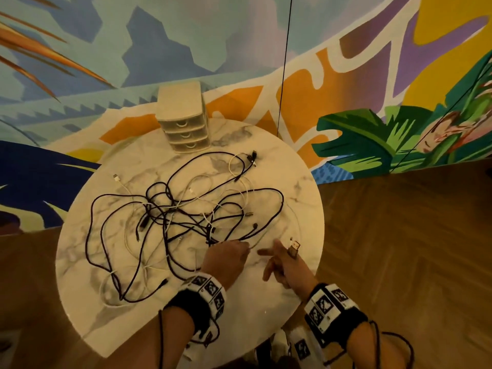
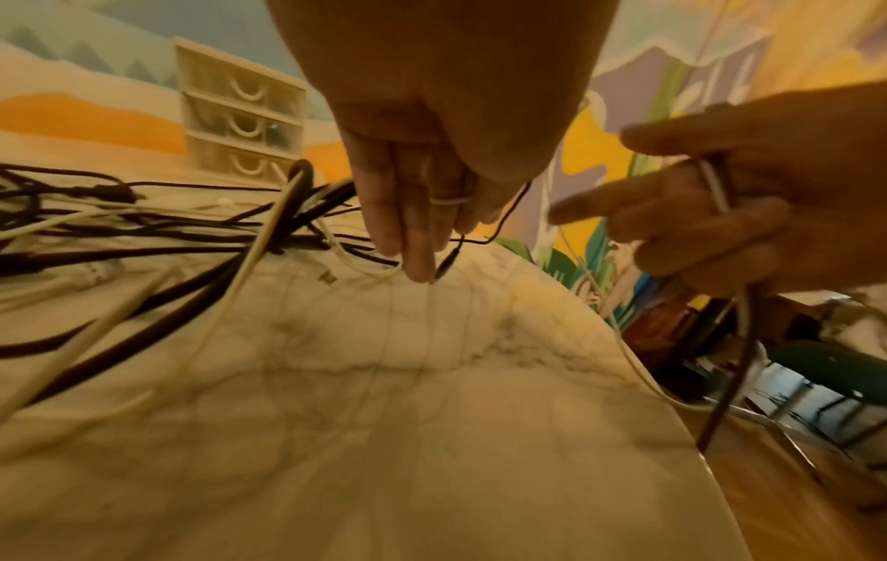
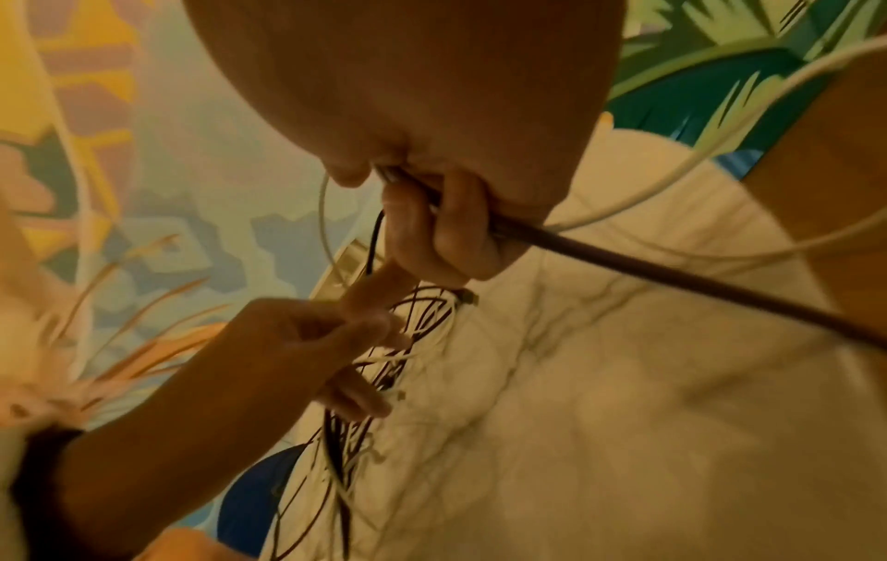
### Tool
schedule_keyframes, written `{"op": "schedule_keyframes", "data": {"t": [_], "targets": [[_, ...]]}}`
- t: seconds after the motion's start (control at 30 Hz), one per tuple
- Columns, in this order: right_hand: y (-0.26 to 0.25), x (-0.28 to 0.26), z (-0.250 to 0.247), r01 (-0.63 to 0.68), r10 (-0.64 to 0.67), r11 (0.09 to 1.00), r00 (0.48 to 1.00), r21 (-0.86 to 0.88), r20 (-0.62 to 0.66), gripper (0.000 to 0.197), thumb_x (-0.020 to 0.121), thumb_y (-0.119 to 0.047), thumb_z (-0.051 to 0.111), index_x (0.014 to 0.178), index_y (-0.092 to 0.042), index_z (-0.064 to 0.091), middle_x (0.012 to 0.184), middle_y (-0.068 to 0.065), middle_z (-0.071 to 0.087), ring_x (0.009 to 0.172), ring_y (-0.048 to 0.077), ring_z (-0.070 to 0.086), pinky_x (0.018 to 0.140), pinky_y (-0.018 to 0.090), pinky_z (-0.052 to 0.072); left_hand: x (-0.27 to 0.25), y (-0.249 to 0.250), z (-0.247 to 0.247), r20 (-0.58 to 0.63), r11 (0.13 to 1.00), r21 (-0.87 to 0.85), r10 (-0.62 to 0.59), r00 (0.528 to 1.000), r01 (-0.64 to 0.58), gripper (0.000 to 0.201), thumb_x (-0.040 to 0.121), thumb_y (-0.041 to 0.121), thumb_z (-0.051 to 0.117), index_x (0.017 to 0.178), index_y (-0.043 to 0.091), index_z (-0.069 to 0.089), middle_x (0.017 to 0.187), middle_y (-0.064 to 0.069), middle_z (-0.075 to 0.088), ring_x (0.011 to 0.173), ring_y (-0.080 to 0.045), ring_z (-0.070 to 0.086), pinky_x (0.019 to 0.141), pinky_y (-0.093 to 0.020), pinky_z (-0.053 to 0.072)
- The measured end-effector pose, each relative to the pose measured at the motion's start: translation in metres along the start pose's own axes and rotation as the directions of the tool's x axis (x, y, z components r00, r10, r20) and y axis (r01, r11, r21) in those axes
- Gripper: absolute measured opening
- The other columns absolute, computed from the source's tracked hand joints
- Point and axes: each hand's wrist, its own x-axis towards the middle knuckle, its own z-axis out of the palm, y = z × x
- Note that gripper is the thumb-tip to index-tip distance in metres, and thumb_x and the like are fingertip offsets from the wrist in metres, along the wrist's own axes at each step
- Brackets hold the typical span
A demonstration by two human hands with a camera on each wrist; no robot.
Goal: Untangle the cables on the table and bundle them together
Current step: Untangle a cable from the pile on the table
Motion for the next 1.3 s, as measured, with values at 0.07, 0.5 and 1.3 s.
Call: {"op": "schedule_keyframes", "data": {"t": [0.07, 0.5, 1.3], "targets": [[-0.003, 0.008, 0.010, 0.018, -0.018, 1.000, 1.000, 0.018, 0.017, 0.048, 0.101, -0.043, 0.029, 0.109, -0.012, 0.065, 0.067, 0.015, 0.062, 0.037, 0.008, 0.030, 0.035, 0.017, 0.022, -0.001, 0.009, 0.001, 0.016, 0.996, 0.078, 0.038, 0.999, -0.039, 0.029, 0.099, 0.029, 0.035, 0.114, 0.024, 0.059, 0.112, 0.002, 0.065, 0.098, -0.020, 0.063, 0.079, -0.032, 0.050], [0.004, 0.029, 0.011, 0.181, -0.175, 0.983, 0.977, 0.032, -0.125, 0.040, 0.103, -0.023, 0.033, 0.089, -0.003, 0.064, 0.065, 0.008, 0.058, 0.049, 0.014, 0.037, 0.042, 0.016, 0.031, -0.003, 0.013, 0.020, -0.083, 0.991, -0.039, 0.124, 0.989, -0.128, 0.029, 0.094, 0.021, 0.043, 0.121, 0.020, 0.052, 0.123, 0.000, 0.052, 0.098, -0.020, 0.059, 0.075, -0.033, 0.053], [-0.011, 0.059, -0.022, 0.121, 0.010, 0.873, 0.964, 0.472, -0.265, 0.033, 0.098, -0.013, 0.035, 0.078, -0.011, 0.062, 0.070, 0.004, 0.064, 0.047, 0.006, 0.043, 0.033, 0.014, 0.022, -0.019, -0.023, 0.011, -0.330, 0.819, -0.570, -0.162, 0.930, -0.060, 0.025, 0.086, -0.002, 0.056, 0.100, 0.017, 0.064, 0.095, 0.004, 0.063, 0.082, 0.000, 0.056, 0.076, -0.009, 0.042]]}}
